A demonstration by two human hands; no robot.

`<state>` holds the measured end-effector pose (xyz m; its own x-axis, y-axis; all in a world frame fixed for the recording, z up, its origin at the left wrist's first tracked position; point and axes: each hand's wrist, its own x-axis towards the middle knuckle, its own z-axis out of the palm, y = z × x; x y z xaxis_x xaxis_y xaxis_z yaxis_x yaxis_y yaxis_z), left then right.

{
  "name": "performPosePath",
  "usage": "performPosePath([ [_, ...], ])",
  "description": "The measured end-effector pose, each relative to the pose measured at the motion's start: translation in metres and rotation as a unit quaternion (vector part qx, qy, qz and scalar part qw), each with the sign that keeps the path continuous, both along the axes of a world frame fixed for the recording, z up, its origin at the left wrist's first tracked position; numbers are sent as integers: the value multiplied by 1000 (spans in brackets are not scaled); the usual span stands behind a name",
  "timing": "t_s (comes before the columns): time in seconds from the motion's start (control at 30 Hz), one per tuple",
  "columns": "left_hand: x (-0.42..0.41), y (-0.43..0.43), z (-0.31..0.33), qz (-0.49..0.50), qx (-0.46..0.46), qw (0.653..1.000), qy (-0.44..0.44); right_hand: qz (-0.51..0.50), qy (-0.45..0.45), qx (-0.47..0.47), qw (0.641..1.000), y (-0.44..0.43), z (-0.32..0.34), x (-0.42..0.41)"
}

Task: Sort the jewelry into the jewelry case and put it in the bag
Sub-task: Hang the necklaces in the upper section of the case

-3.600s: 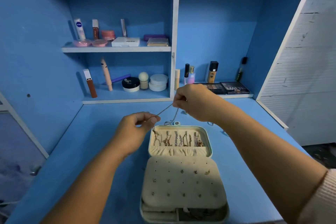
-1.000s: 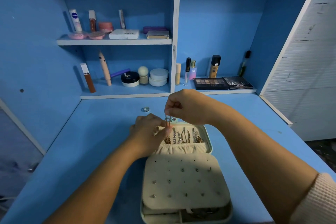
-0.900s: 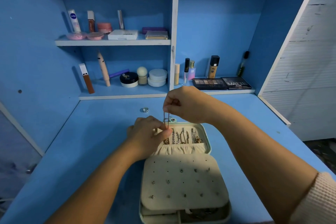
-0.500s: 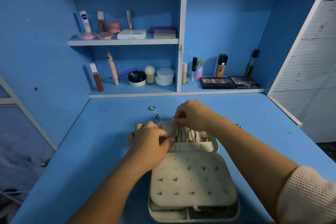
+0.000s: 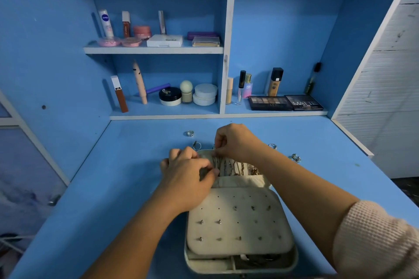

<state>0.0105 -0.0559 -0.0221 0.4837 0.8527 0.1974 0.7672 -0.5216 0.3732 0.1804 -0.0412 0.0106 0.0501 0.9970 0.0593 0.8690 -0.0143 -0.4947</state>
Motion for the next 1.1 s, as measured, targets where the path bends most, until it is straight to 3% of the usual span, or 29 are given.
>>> performPosePath([
  [0.13,-2,1,1,-13,7,999,-29,70,-71,-34,994,-2,5,4],
  [0.27,-2,1,0,-24,19,999,16,117,-143,-30,982,-14,-2,6],
  [0.57,-1,7,-3,-28,-51,998,-26,75,-76,-76,991,-13,1,8],
  [0.77,-2,6,-2,-30,-68,996,-50,75,-47,-45,995,-19,0,15],
  [0.87,-2,4,0,-25,-41,998,-37,23,-102,-4,995,-21,-2,23],
  [0.93,-3,4,0,-24,-41,998,-28,-6,-163,-24,986,-21,-3,31],
  [1.1,-4,5,1,-38,-45,998,-38,6,-204,-44,978,-20,-5,37],
])
